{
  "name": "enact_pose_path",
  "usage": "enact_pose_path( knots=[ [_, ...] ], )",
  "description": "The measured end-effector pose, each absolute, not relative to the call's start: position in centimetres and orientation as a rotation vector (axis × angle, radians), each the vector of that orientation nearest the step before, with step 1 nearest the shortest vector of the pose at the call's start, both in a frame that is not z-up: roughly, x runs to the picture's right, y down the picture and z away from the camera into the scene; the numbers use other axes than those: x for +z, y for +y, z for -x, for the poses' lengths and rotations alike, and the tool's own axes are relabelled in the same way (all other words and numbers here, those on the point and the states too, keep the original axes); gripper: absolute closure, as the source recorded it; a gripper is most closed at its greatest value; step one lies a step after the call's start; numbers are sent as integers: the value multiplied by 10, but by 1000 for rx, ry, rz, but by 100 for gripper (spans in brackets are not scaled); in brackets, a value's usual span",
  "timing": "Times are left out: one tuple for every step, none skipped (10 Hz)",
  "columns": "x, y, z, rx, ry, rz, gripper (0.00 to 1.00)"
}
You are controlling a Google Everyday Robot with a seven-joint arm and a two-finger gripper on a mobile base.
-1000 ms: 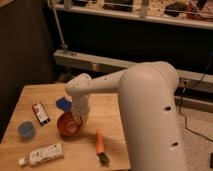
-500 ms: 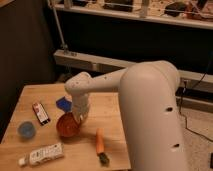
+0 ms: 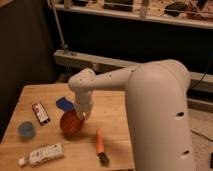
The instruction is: Pick up the ceramic bowl
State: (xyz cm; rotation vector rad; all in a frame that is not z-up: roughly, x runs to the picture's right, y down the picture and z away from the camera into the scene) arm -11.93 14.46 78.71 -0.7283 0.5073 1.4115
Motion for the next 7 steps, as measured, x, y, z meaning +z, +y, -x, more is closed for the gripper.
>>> enact_pose_path(
  knots=[
    [785,142,117,1418,500,725,100],
    [783,140,117,1425,490,724,100],
    [779,137,115,1435,478,725,100],
    [777,135,114,1441,469,726,100],
    [774,133,113,1444,459,726,100],
    [770,131,112,1445,448,724,100],
    [764,128,111,1443,432,719,100]
  ],
)
